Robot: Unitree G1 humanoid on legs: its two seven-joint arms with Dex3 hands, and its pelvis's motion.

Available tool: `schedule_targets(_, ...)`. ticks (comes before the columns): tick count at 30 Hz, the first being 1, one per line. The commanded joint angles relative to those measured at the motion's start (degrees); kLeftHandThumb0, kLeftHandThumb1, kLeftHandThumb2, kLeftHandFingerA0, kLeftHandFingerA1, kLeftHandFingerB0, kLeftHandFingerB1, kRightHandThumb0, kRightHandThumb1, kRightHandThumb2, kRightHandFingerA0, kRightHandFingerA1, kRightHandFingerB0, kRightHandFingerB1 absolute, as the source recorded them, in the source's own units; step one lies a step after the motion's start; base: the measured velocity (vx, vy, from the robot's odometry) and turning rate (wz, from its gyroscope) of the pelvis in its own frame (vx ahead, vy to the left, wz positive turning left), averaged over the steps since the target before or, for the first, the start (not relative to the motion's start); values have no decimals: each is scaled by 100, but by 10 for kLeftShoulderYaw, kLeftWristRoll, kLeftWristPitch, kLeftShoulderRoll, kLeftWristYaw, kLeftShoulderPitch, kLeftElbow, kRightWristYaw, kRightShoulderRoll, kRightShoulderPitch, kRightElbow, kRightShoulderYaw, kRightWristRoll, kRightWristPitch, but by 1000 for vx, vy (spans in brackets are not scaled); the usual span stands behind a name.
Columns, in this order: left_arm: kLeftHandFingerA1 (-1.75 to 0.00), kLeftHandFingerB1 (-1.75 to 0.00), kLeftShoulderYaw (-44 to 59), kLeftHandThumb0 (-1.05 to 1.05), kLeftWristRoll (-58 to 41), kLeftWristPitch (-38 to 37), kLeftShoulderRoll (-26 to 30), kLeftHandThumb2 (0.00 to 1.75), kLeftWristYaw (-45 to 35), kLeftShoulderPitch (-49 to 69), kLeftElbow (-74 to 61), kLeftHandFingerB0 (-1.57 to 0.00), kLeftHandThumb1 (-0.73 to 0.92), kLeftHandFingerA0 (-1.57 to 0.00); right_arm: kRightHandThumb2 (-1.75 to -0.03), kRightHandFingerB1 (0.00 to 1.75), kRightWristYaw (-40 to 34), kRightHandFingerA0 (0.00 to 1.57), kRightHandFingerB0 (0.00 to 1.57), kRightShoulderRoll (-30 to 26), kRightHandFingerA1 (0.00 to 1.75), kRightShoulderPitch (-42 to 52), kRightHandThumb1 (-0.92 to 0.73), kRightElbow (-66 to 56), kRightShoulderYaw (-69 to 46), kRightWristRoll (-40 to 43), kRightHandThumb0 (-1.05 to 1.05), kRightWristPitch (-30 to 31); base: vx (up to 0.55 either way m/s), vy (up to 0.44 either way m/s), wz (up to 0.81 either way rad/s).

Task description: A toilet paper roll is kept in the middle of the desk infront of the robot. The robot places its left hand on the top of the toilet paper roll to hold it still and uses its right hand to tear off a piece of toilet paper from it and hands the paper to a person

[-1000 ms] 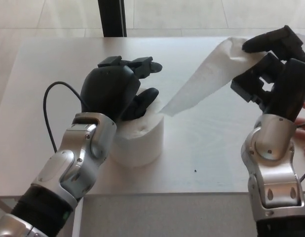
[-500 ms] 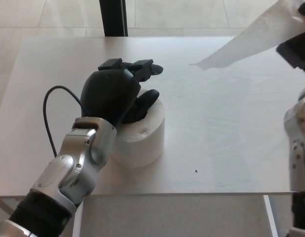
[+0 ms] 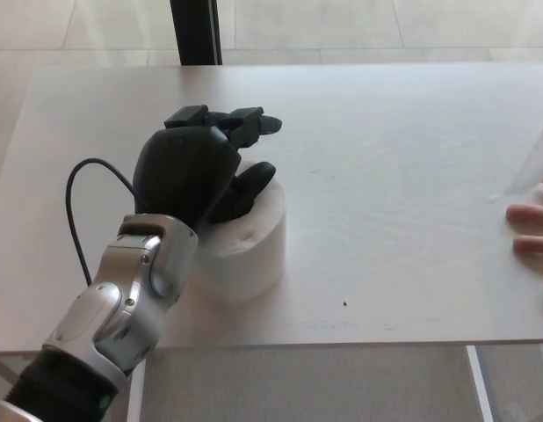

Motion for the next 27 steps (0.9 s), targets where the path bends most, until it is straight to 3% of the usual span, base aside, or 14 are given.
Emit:
schedule_targets(1, -52, -45, 17, -40, -6, -20, 38, 59, -12, 44, 12, -49, 68, -35, -67, 111, 56, 86, 74, -196, 162, 105, -67, 110, 119, -212, -16, -108, 0, 0, 0)
schedule_targets(3, -52, -45, 21, -39, -9, -24, 39, 59, -10, 48, 11, -48, 68, -35, -75, 120, 16, 92, 82, -216, 161, 98, -62, 152, 158, -254, -18, -111, 0, 0, 0)
schedule_targets(6, -51, -44, 23, -40, -12, -26, 38, 59, -12, 55, 8, -47, 68, -35, -72, 116, 5, 92, 85, -232, 160, 88, -60, 176, 193, -281, -20, -92, 0, 0, 0)
schedule_targets(7, -49, -42, 27, -38, -15, -26, 40, 60, -17, 61, -7, -45, 68, -34, -69, 129, -8, 82, 77, -247, 161, 69, -56, 210, 227, -313, -17, -91, 0, 0, 0)
schedule_targets(9, -50, -43, 31, -38, -15, -33, 40, 60, -11, 57, -9, -45, 67, -35, -68, 130, -20, 83, 72, -255, 159, 56, -60, 228, 242, -319, -20, -91, 0, 0, 0)
schedule_targets(10, -49, -42, 38, -39, -16, -39, 45, 60, -10, 51, -17, -42, 69, -33, -70, 108, -9, 79, 78, -259, 140, 34, -68, 249, 262, -335, -25, -74, 0, 0, 0)
schedule_targets(12, -49, -39, 48, -41, -25, -43, 46, 62, -16, 43, -26, -33, 74, -22, -62, 122, -33, 75, 71, -259, 159, 16, -70, 277, 280, -345, -25, -76, 0, 0, 0)
schedule_targets(13, -50, -41, 53, -39, -30, -48, 46, 59, -17, 37, -29, -38, 68, -27, -65, 126, -35, 78, 72, -257, 160, 7, -70, 288, 286, -344, -27, -72, 0, 0, 0)
schedule_targets(14, -51, -40, 64, -40, -43, -44, 43, 60, -29, 31, -47, -37, 68, -24, -96, 107, -31, 110, 78, -250, 131, -6, -56, 296, 294, -345, -32, -59, 0, 0, 0)
schedule_targets(18, -55, -43, 86, -41, -70, -40, 28, 60, -41, 25, -93, -35, 67, -21, -89, 105, -42, 116, 80, -240, 133, -35, -47, 298, 314, -352, -29, -35, 0, 0, 0)
schedule_targets(19, -56, -42, 90, -44, -71, -38, 28, 61, -45, 24, -108, -33, 69, -18, -59, 113, -36, 88, 76, -239, 155, -46, -66, 301, 320, -352, -27, -28, 0, 0, 0)
schedule_targets(24, -57, -43, 119, -46, -90, 0, 27, 63, -91, 18, -211, -30, 68, -16, -59, 106, 6, 83, 75, -234, 159, -91, -66, 335, 358, -364, -31, 4, 0, 0, 0)
schedule_targets(25, -56, -43, 125, -44, -96, 5, 26, 62, -100, 17, -229, -29, 68, -14, -59, 94, 23, 83, 76, -235, 159, -94, -64, 334, 362, -361, -32, 12, 0, 0, 0)
schedule_targets(27, -54, -41, 145, -43, -109, 35, 25, 61, -131, 6, -280, -24, 69, -7, -61, 91, 10, 82, 76, -240, 162, -89, -62, 341, 365, -353, -30, -2, 0, 0, 0)
